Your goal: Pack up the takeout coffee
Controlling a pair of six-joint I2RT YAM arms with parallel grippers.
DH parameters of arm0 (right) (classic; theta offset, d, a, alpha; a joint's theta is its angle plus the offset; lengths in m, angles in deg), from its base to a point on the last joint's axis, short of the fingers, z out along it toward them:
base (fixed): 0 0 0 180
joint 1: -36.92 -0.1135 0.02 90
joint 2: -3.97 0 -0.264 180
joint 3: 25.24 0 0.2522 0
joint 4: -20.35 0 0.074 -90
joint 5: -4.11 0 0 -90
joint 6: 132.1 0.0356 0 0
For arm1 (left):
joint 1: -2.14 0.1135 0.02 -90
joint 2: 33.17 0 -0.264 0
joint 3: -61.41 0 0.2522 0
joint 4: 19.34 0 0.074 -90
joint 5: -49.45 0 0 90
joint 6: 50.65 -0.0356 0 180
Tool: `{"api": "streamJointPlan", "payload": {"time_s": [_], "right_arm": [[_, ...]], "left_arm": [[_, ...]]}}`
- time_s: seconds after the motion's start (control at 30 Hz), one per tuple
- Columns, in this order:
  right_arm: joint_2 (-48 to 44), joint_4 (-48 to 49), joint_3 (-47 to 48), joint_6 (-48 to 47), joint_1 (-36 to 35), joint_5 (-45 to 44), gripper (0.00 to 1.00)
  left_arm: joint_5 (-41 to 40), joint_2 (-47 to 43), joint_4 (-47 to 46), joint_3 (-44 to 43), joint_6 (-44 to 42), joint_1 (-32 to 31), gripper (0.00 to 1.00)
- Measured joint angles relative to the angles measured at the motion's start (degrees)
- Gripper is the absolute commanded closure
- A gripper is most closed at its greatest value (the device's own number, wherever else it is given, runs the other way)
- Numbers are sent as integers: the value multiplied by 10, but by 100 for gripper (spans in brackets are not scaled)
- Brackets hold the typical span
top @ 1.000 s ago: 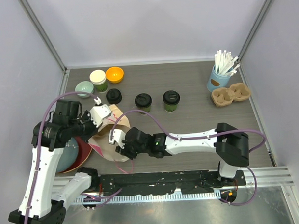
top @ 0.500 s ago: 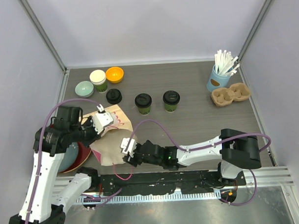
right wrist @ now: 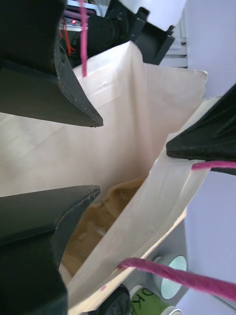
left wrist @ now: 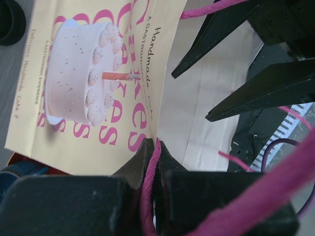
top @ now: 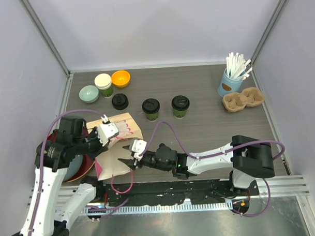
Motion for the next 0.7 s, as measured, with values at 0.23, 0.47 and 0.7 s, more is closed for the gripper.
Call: {"api": "streamJointPlan", "payload": {"time_s": [0.23, 0.47, 0.7], "right_arm": [[61, 18, 55, -24, 1, 44, 48], [142, -76, 141, -133, 1, 65, 45], [155, -145, 180, -231, 2, 10, 35]], "left_arm": [[2, -29, 5, -24, 44, 0, 100], [2, -26, 5, -41, 74, 0, 100], [7, -29, 5, -42, 104, 0, 100]]}}
